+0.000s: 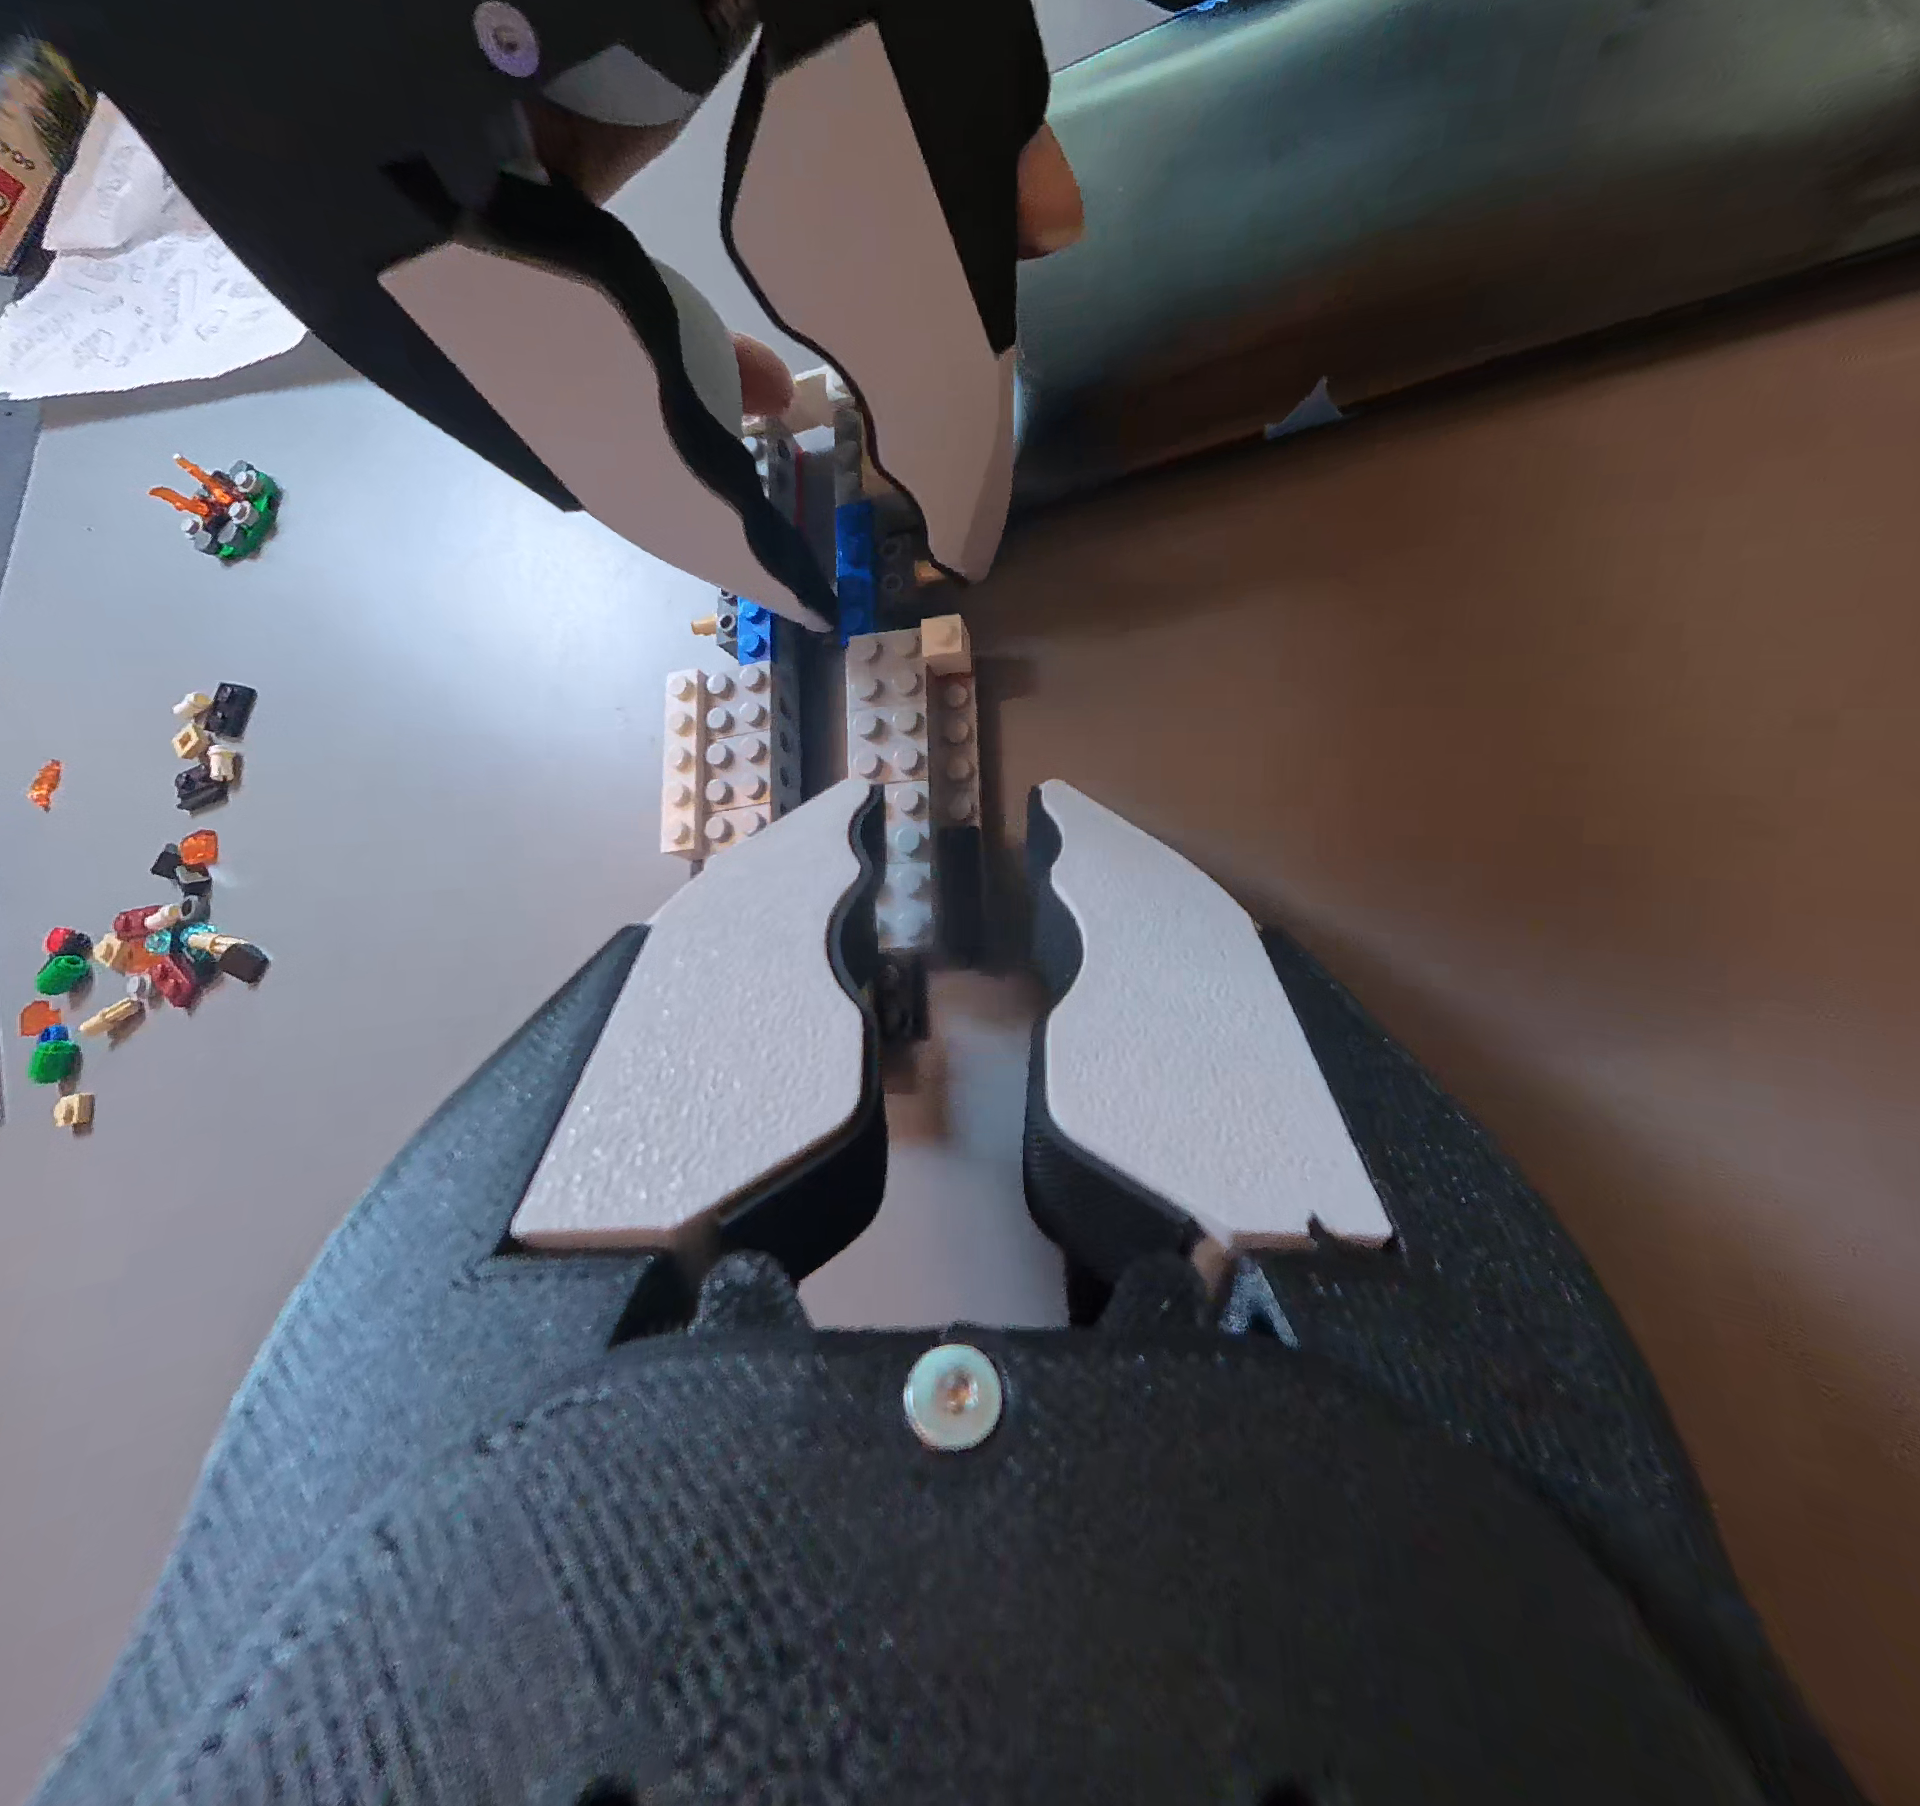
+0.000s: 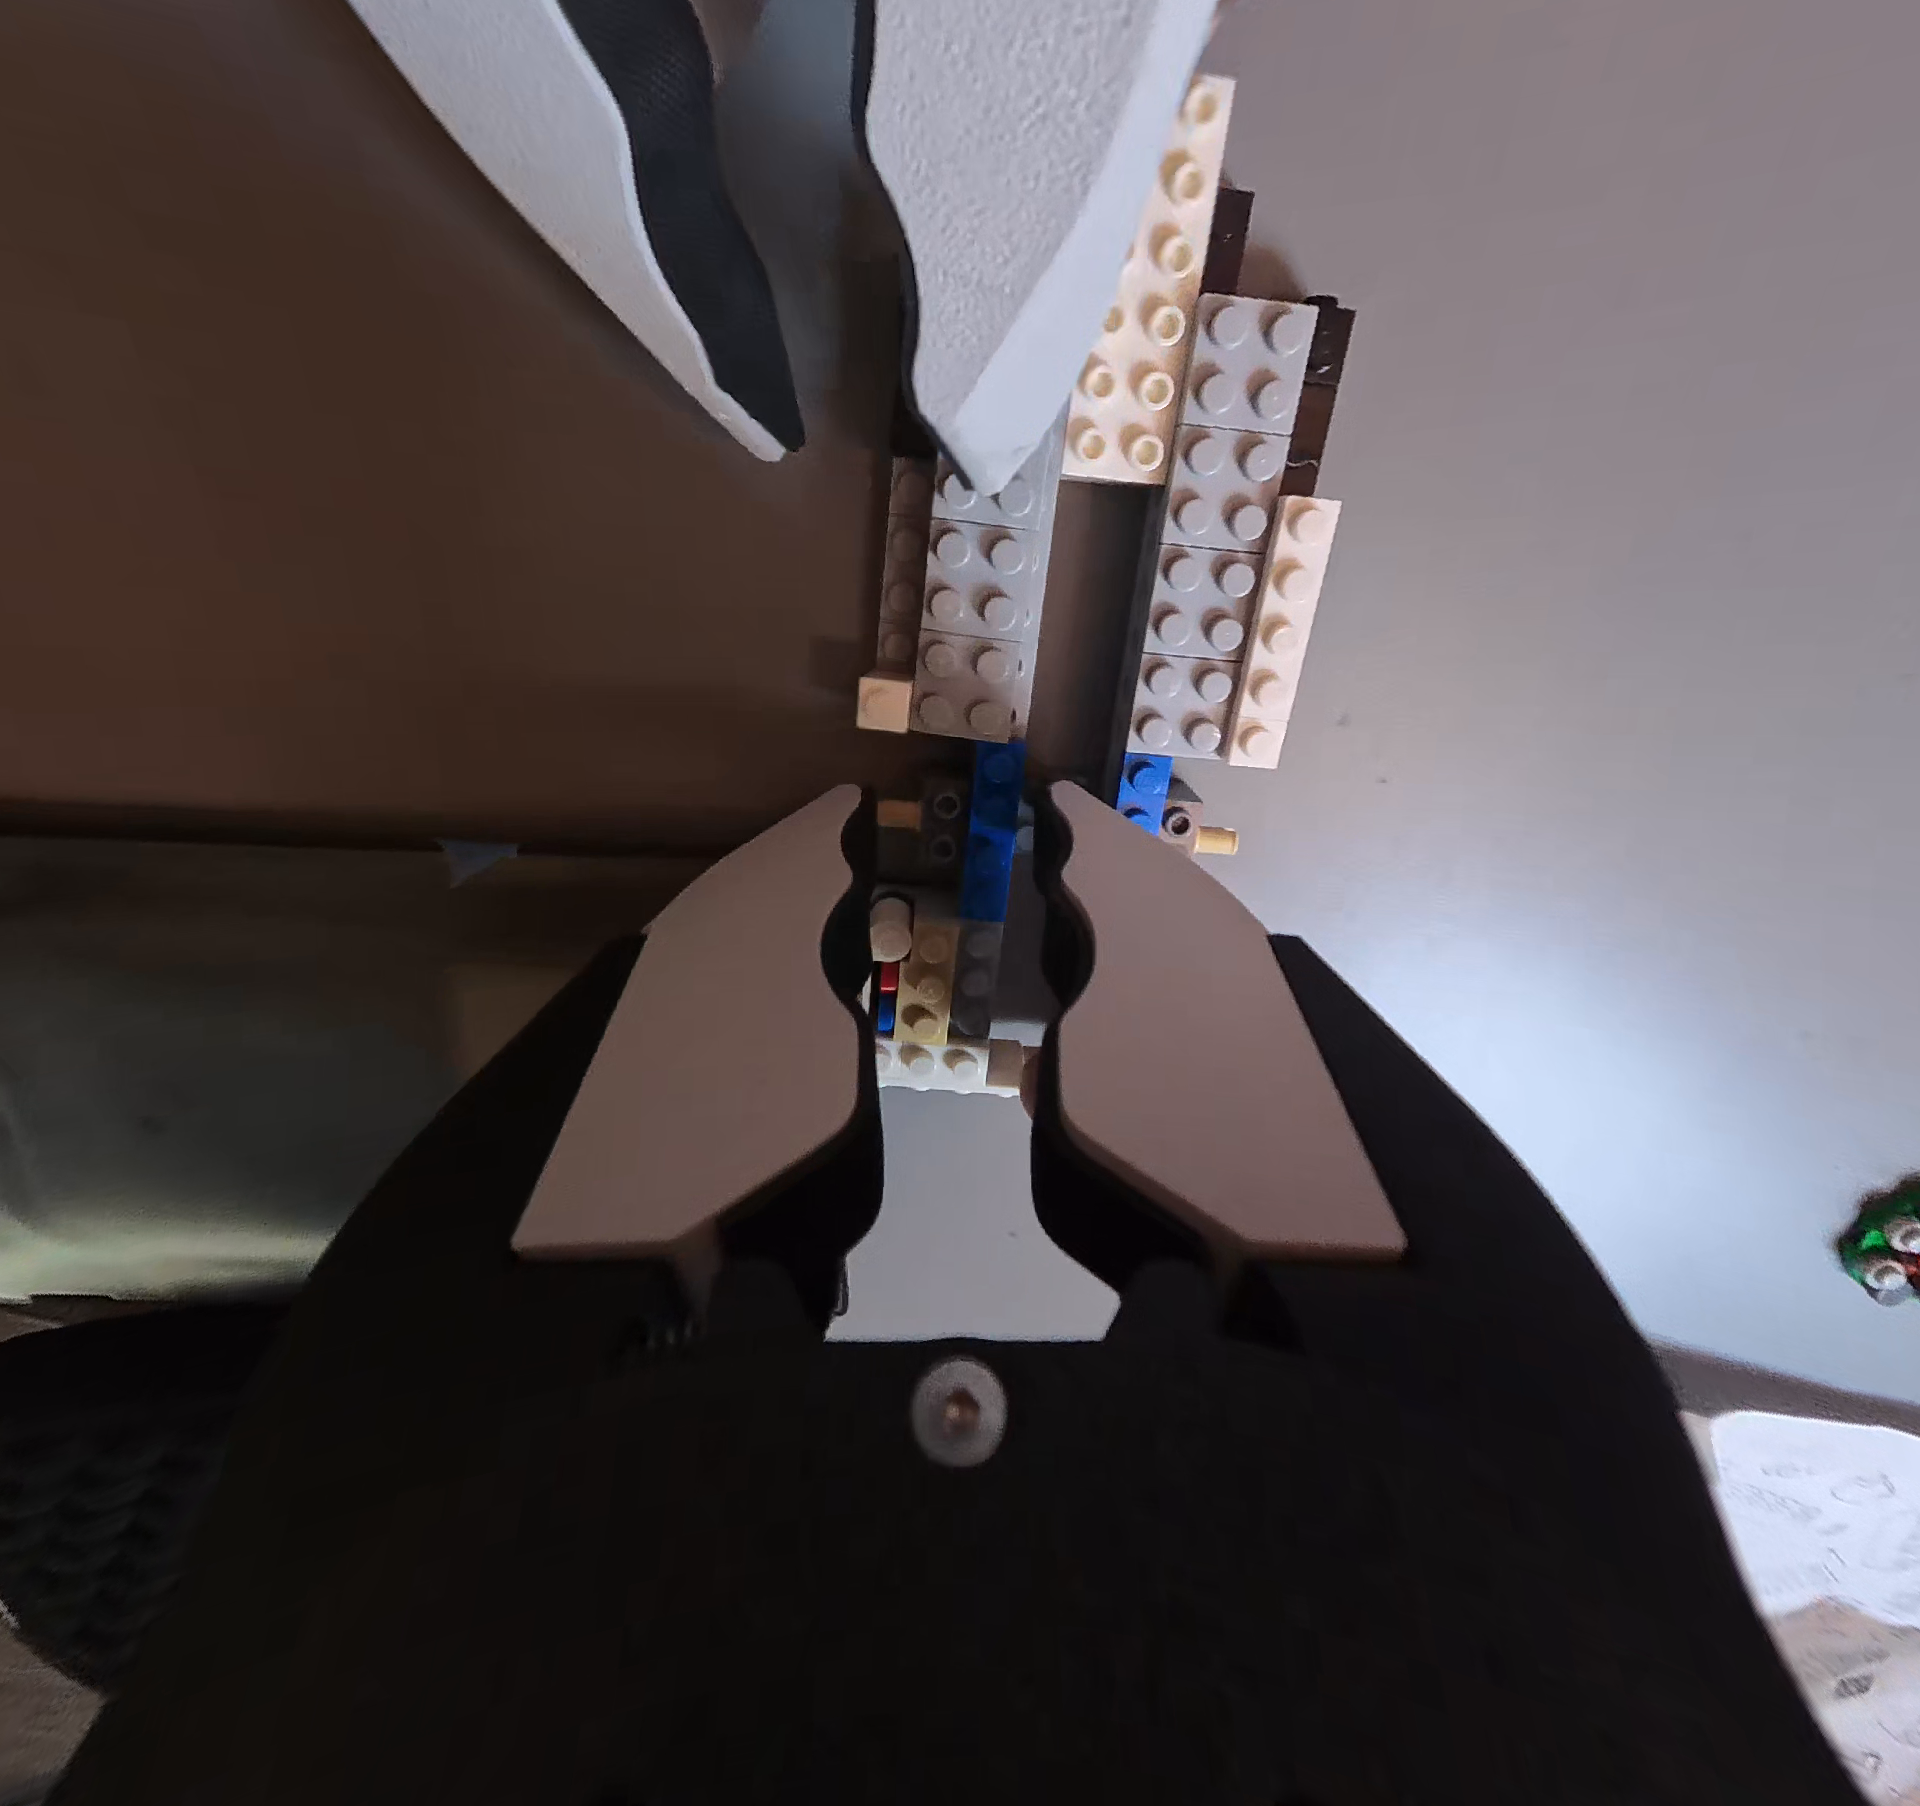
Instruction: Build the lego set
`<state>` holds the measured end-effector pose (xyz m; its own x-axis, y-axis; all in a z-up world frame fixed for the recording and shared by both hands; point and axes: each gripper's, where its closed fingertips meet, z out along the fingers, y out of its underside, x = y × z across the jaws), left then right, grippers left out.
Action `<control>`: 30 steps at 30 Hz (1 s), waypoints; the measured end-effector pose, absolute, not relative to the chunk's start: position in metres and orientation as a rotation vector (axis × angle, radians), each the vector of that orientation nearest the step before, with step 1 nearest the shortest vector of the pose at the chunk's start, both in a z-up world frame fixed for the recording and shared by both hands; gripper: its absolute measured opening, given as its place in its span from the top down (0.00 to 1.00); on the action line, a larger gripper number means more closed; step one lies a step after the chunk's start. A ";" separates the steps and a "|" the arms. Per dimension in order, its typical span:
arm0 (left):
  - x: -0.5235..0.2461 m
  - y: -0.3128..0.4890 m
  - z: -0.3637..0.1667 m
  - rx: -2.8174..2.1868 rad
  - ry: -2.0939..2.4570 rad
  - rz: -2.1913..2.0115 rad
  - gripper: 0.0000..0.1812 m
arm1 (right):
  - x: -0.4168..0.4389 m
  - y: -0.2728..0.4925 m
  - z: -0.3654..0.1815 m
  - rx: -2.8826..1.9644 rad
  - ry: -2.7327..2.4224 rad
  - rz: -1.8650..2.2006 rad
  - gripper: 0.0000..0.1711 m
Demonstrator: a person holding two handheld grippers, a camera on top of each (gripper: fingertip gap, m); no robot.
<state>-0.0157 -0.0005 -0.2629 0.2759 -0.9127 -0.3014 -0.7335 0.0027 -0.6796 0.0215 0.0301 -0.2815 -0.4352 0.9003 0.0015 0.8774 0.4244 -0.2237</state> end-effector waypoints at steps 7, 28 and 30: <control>-0.019 0.001 -0.272 -1.779 1.547 -0.187 0.84 | 0.021 0.031 -0.281 -1.610 -2.560 0.316 0.86; -0.022 0.009 -0.273 -1.785 1.511 -0.123 0.85 | 0.009 0.025 -0.285 -1.610 -2.408 0.283 0.85; -0.023 0.009 -0.273 -1.778 1.516 -0.112 0.85 | 0.009 0.025 -0.285 -1.631 -2.403 0.302 0.85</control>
<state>-0.0226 0.0089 -0.2732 0.2844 -0.8692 -0.4046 -0.8004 0.0171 -0.5993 0.0093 0.0250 -0.2849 -0.3594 0.9308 0.0669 0.8852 0.3627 -0.2913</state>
